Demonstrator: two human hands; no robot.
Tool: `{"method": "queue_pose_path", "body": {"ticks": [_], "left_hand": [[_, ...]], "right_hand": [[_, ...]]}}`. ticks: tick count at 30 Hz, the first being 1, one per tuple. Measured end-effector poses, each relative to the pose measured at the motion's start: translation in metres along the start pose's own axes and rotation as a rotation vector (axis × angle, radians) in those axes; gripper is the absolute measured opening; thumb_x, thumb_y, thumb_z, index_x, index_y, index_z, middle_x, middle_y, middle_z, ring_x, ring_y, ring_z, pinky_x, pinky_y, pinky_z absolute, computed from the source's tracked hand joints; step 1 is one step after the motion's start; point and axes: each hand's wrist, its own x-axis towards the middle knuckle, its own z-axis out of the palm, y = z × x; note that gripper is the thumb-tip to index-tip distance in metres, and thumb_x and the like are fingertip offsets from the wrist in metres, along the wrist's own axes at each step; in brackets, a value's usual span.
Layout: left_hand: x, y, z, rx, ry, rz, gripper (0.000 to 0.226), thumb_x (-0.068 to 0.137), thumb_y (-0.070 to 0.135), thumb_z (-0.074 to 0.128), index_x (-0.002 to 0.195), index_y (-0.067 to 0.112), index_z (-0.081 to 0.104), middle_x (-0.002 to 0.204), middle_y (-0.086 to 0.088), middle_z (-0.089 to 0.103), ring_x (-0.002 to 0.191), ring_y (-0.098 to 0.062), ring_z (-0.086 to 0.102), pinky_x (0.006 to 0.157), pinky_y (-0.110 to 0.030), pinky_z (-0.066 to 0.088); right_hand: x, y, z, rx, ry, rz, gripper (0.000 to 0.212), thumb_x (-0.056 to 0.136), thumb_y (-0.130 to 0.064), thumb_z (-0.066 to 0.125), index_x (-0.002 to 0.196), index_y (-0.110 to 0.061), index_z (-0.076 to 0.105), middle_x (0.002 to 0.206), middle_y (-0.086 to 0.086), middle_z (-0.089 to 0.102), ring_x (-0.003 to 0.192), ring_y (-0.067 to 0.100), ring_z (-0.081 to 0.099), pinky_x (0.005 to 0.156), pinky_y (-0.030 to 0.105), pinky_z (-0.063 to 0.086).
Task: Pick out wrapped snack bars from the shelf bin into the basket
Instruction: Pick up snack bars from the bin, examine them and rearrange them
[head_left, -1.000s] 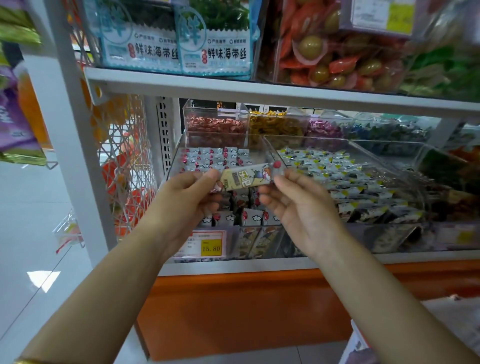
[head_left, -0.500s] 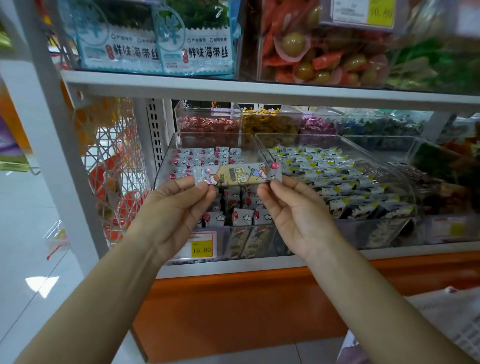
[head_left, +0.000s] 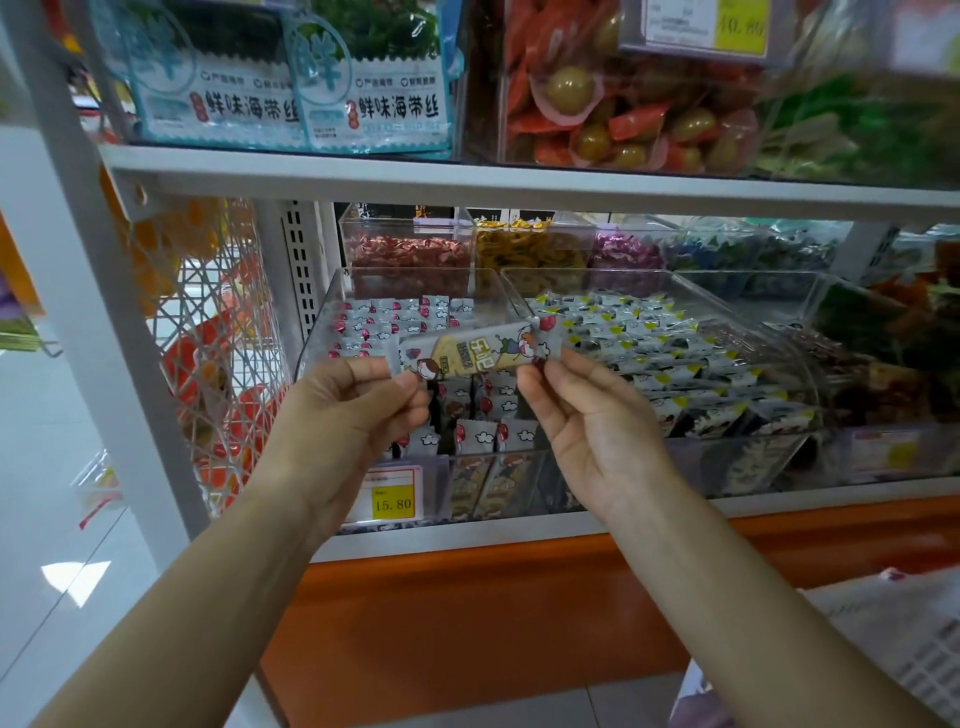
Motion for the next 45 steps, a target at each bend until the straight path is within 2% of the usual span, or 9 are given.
{"method": "queue_pose_path", "body": {"ticks": [3,6,11,15,22,30,36,41,45], "left_hand": [[0.001,-0.001,-0.004,0.020,-0.027,0.010,0.012,0.072,0.000,0.062,0.078,0.008,0.055,0.060,-0.002,0.064,0.059,-0.011,0.067,0.056,-0.017,0.054],[0.000,-0.003,-0.004,0.199,-0.042,0.114,0.015,0.078,-0.004,0.063,0.080,0.009,0.055,0.063,0.001,0.063,0.064,-0.013,0.067,0.060,-0.018,0.054],[-0.001,-0.001,-0.003,0.270,-0.094,0.140,0.016,0.073,0.013,0.072,0.085,0.014,0.060,0.094,-0.011,0.066,0.078,-0.019,0.069,0.066,-0.020,0.053],[-0.001,0.000,-0.004,0.314,-0.058,0.166,0.035,0.062,0.035,0.070,0.088,0.013,0.062,0.092,-0.009,0.069,0.075,-0.018,0.069,0.064,-0.019,0.053],[-0.006,0.003,-0.003,0.419,-0.132,0.194,0.031,0.077,0.022,0.065,0.105,0.036,0.066,0.086,0.021,0.065,0.081,-0.009,0.069,0.071,-0.015,0.053],[-0.012,0.001,0.008,0.571,-0.080,0.234,0.005,0.086,0.017,0.063,0.088,0.021,0.065,0.094,-0.007,0.061,0.058,-0.010,0.062,0.053,-0.017,0.052],[-0.007,0.002,0.006,0.495,0.030,0.170,0.022,0.088,0.021,0.060,0.073,0.005,0.057,0.067,-0.004,0.053,0.050,-0.013,0.053,0.045,-0.023,0.050],[-0.006,0.000,0.005,0.500,0.075,0.178,0.025,0.090,0.022,0.059,0.075,0.002,0.057,0.068,-0.007,0.054,0.048,-0.013,0.054,0.045,-0.025,0.052],[-0.004,-0.001,0.003,0.427,0.109,0.116,0.031,0.094,0.029,0.052,0.085,0.001,0.063,0.063,-0.008,0.055,0.045,-0.011,0.055,0.047,-0.023,0.053]], "right_hand": [[0.000,0.000,-0.001,-0.120,-0.008,-0.054,0.002,0.087,-0.002,0.057,0.089,-0.003,0.058,0.067,0.010,0.069,0.063,0.020,0.070,0.053,0.025,0.056],[0.001,0.001,-0.002,-0.308,-0.018,-0.102,0.023,0.077,-0.028,0.067,0.084,-0.009,0.057,0.073,0.006,0.065,0.063,0.020,0.068,0.048,0.027,0.053],[0.002,0.003,-0.004,-0.371,-0.040,-0.177,0.008,0.086,-0.004,0.062,0.091,-0.007,0.056,0.092,0.015,0.060,0.070,0.018,0.068,0.058,0.023,0.055],[0.002,0.002,-0.007,-0.476,-0.164,-0.195,0.025,0.088,0.004,0.055,0.106,-0.011,0.064,0.109,0.011,0.062,0.090,0.017,0.068,0.071,0.023,0.055],[0.003,0.005,-0.008,-0.648,-0.140,-0.293,0.016,0.083,-0.005,0.065,0.082,-0.020,0.072,0.093,0.001,0.069,0.094,0.021,0.067,0.078,0.038,0.057],[-0.002,0.008,-0.006,-0.739,-0.061,-0.398,0.018,0.083,-0.012,0.067,0.066,-0.020,0.068,0.075,0.007,0.064,0.085,0.034,0.063,0.077,0.055,0.053],[-0.010,0.012,-0.001,-0.748,-0.138,-0.410,0.023,0.083,-0.011,0.068,0.064,-0.025,0.069,0.074,0.002,0.067,0.079,0.028,0.066,0.064,0.040,0.058],[-0.010,0.013,0.001,-0.713,-0.176,-0.383,0.013,0.086,-0.011,0.064,0.082,-0.021,0.070,0.084,0.000,0.068,0.083,0.020,0.067,0.068,0.035,0.059],[-0.008,0.010,0.000,-0.859,-0.381,-0.333,0.043,0.085,-0.009,0.065,0.113,-0.041,0.056,0.117,0.002,0.063,0.103,0.015,0.063,0.088,0.032,0.053]]}}
